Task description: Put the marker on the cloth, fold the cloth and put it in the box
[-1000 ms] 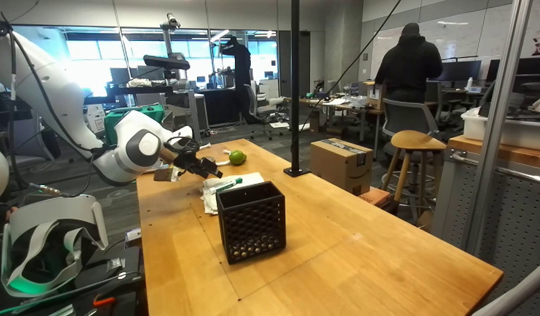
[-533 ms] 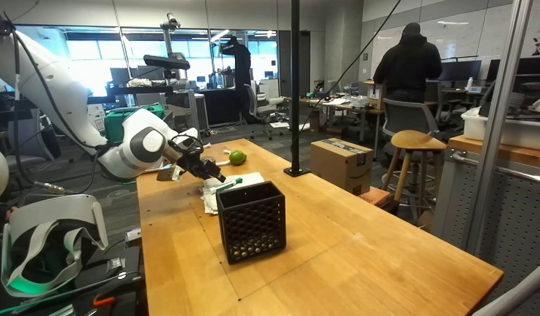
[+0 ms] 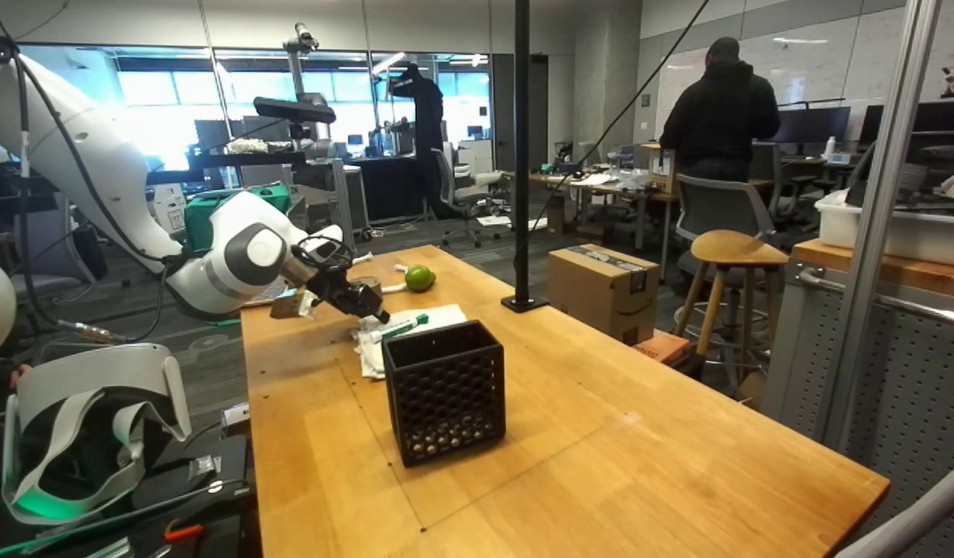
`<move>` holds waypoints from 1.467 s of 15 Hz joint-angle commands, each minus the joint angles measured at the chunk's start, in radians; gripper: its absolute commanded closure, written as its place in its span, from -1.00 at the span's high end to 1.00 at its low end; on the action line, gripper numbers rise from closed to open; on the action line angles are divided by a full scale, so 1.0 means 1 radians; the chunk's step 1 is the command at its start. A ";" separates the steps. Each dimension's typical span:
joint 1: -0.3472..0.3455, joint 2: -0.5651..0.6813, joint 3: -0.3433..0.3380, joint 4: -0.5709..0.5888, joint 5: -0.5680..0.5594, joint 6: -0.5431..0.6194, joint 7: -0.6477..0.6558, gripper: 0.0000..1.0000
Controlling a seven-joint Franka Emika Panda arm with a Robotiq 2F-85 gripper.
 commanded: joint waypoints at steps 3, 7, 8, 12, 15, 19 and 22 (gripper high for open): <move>0.014 0.008 -0.016 0.000 0.013 -0.034 -0.031 -0.78; 0.006 0.014 -0.025 0.001 0.015 -0.051 -0.034 -0.94; 0.009 0.013 -0.035 0.003 0.018 -0.048 -0.031 -0.86; 0.037 0.033 -0.106 0.014 0.028 -0.045 -0.026 -0.84; 0.061 0.022 -0.191 0.047 0.047 -0.053 -0.008 -0.85; 0.049 -0.016 -0.260 0.104 0.060 -0.102 0.008 -0.84; 0.013 -0.052 -0.254 0.129 0.060 -0.170 0.019 -0.84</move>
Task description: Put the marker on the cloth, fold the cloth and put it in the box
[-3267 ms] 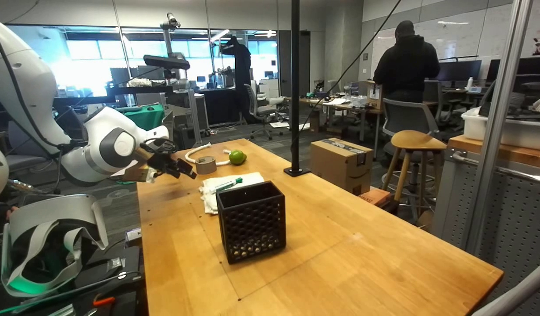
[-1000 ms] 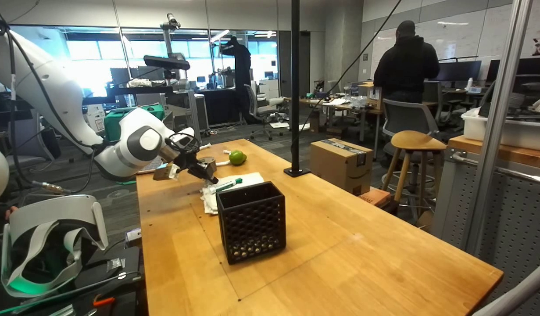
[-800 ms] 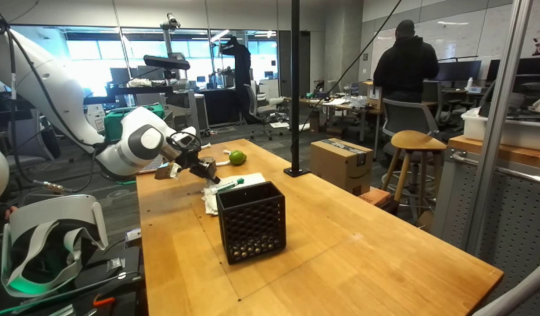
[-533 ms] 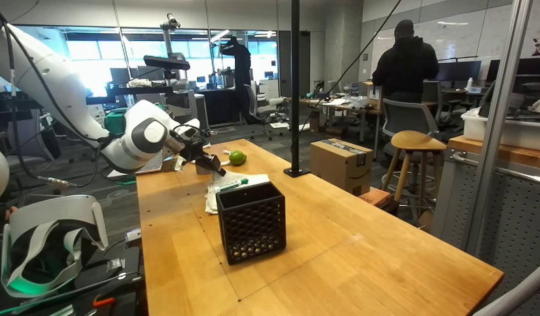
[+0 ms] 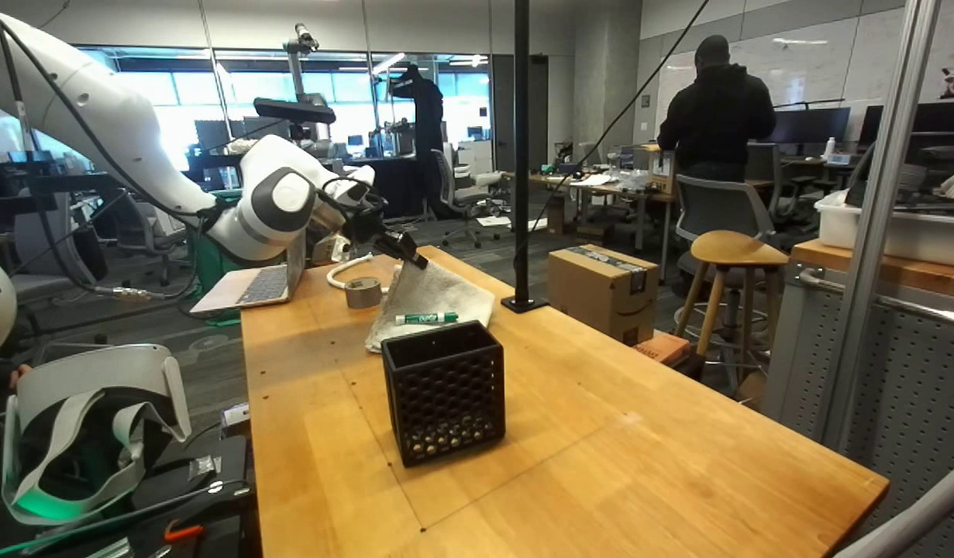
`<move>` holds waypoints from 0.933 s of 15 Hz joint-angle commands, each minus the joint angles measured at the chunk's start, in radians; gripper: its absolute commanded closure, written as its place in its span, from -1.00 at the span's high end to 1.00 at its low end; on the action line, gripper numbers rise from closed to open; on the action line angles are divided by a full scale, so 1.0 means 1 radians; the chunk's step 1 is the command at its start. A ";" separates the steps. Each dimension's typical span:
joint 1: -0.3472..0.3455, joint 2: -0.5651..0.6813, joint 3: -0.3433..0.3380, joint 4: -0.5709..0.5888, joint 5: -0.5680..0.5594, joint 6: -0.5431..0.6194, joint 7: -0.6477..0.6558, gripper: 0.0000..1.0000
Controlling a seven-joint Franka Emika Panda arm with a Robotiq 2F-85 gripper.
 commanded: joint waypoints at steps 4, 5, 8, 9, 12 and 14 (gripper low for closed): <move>-0.069 -0.121 0.030 0.050 0.024 -0.139 0.039 -0.84; -0.075 -0.138 0.032 0.051 0.026 -0.151 0.046 -0.85; -0.089 -0.200 0.025 0.057 0.039 -0.181 0.085 -0.86; -0.092 -0.212 0.023 0.059 0.043 -0.192 0.091 -0.85; -0.097 -0.241 0.013 0.062 0.056 -0.218 0.115 -0.84; -0.101 -0.261 0.010 0.069 0.065 -0.236 0.128 -0.85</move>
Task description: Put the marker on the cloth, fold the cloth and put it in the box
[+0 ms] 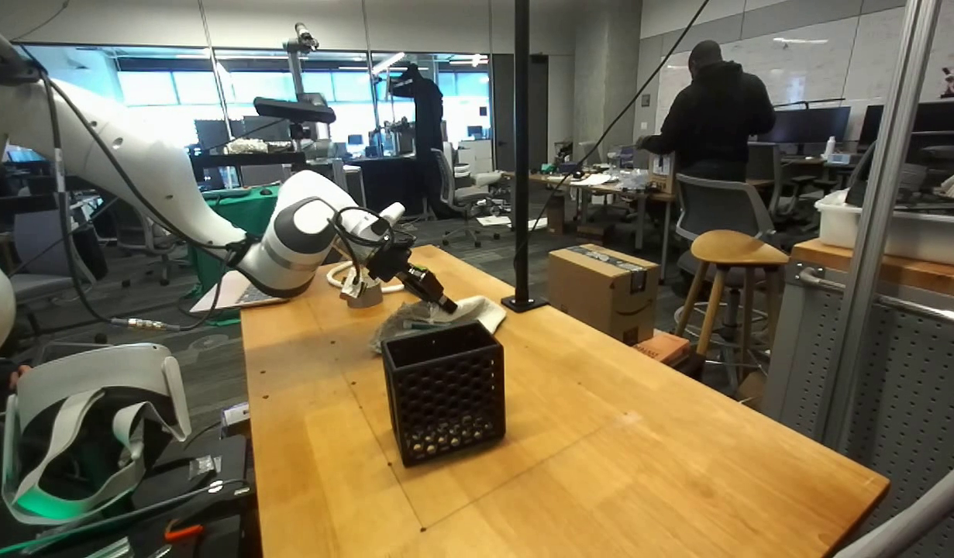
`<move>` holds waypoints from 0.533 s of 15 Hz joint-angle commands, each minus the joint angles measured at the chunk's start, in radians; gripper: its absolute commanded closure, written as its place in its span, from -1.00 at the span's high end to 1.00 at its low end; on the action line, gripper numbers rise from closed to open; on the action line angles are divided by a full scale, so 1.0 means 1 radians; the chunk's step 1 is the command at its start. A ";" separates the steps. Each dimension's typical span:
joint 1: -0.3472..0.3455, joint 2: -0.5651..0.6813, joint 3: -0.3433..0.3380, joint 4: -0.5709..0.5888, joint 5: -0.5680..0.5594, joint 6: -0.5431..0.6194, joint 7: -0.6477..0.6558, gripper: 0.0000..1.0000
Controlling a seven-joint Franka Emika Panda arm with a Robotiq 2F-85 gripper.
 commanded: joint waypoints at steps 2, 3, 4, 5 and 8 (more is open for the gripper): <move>-0.008 -0.059 -0.019 0.035 0.035 -0.054 0.028 -0.84; -0.010 -0.064 -0.018 0.038 0.037 -0.061 0.030 -0.85; -0.011 -0.070 -0.020 0.040 0.038 -0.072 0.032 -0.84; -0.010 -0.079 -0.024 0.042 0.038 -0.082 0.039 -0.85; 0.005 -0.131 -0.054 0.038 0.036 -0.136 0.087 -0.84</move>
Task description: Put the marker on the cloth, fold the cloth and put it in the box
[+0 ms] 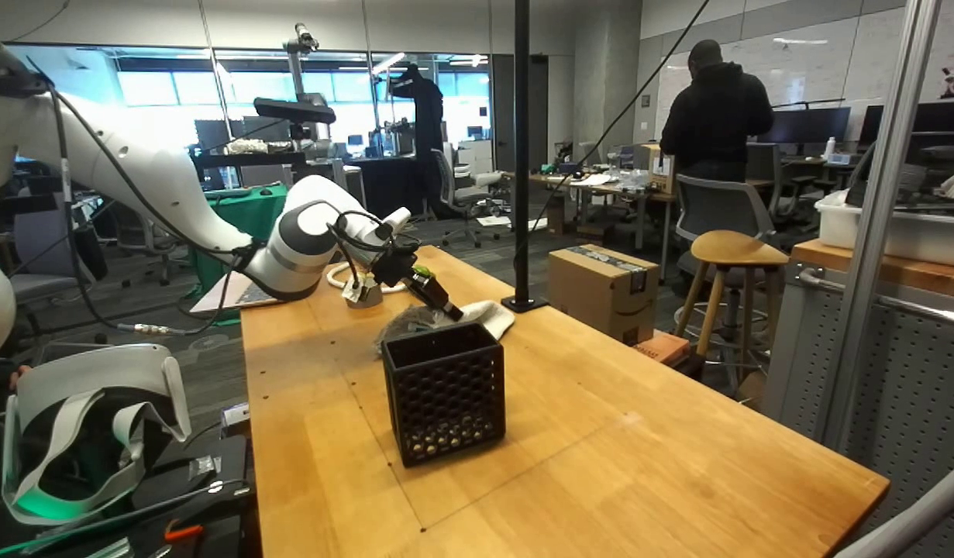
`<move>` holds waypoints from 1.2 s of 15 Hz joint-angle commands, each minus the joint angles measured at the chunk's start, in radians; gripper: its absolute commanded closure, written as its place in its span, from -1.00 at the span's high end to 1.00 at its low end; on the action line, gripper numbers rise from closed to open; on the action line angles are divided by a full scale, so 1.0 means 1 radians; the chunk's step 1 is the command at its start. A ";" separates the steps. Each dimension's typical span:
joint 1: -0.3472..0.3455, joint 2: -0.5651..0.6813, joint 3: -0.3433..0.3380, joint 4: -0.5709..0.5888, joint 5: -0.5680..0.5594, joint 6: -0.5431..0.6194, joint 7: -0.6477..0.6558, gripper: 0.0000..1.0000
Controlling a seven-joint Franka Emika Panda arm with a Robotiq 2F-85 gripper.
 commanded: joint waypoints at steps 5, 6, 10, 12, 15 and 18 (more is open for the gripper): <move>0.007 -0.198 -0.050 0.034 -0.010 -0.166 0.100 -0.85; 0.007 -0.200 -0.042 0.037 -0.009 -0.180 0.093 -0.84; 0.020 -0.182 -0.046 0.043 0.019 -0.176 0.079 -0.85; 0.043 -0.170 -0.072 0.038 0.032 -0.159 0.093 -0.84; 0.069 -0.182 -0.129 0.031 0.039 -0.161 0.130 -0.85; 0.059 -0.205 -0.175 0.020 0.025 -0.175 0.163 -0.84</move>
